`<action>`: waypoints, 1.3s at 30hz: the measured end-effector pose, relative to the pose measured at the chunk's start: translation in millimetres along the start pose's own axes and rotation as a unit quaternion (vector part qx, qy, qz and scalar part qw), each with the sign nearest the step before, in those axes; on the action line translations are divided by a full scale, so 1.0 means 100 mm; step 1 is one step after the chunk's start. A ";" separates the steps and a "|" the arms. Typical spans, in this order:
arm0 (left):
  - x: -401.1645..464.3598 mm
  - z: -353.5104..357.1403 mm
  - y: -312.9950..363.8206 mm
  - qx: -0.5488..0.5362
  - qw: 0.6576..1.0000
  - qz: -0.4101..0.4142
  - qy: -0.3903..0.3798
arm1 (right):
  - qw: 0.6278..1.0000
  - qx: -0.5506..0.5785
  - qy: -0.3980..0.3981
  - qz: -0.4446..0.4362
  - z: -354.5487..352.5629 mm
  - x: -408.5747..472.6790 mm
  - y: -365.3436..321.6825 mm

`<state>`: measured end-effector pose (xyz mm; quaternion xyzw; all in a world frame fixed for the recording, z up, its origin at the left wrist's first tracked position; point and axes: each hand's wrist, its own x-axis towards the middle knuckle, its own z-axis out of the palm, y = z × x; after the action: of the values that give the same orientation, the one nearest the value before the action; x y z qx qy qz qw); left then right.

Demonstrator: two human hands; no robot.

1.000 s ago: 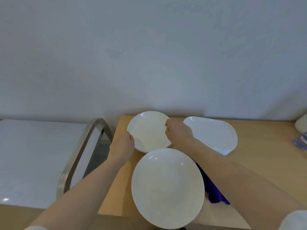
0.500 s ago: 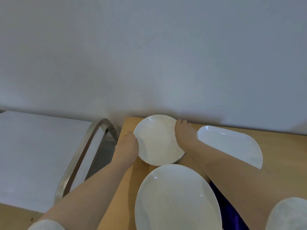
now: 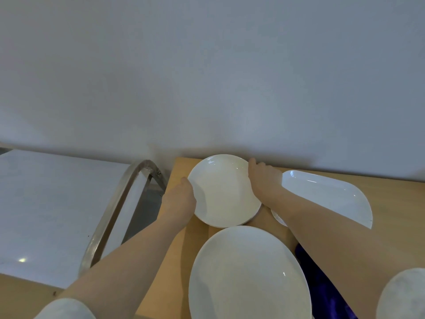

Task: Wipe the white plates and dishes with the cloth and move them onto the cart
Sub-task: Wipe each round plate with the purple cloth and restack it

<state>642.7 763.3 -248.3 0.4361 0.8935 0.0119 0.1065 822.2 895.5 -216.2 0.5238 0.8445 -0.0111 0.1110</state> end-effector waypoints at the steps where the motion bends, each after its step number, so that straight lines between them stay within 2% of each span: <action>1: 0.00 -0.02 0.01 0.005 1.000 0.003 -0.002 | 1.000 0.003 -0.002 0.001 -0.01 0.01 0.00; 15: -0.14 -0.44 0.00 -0.007 1.000 0.004 0.014 | 0.985 0.171 0.014 -0.009 -0.24 -0.02 0.05; 23: -0.32 -0.71 -0.03 -0.095 0.993 0.022 0.063 | 0.960 0.270 0.077 0.014 -0.52 -0.26 0.14; 28: -0.50 -0.88 0.00 -0.121 0.986 0.042 0.103 | 0.945 0.303 0.123 0.029 -0.65 -0.53 0.23; 33: -0.78 -0.93 0.02 -0.136 0.983 0.059 0.111 | 0.934 0.317 0.160 0.034 -0.66 -0.88 0.34; 39: -1.13 -0.93 0.03 -0.138 0.981 0.076 0.113 | 0.934 0.311 0.169 0.055 -0.60 -1.32 0.45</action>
<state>693.6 683.4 -136.8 0.4796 0.8538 0.1924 0.0632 908.1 807.3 -127.0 0.5717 0.7752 -0.1780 -0.2013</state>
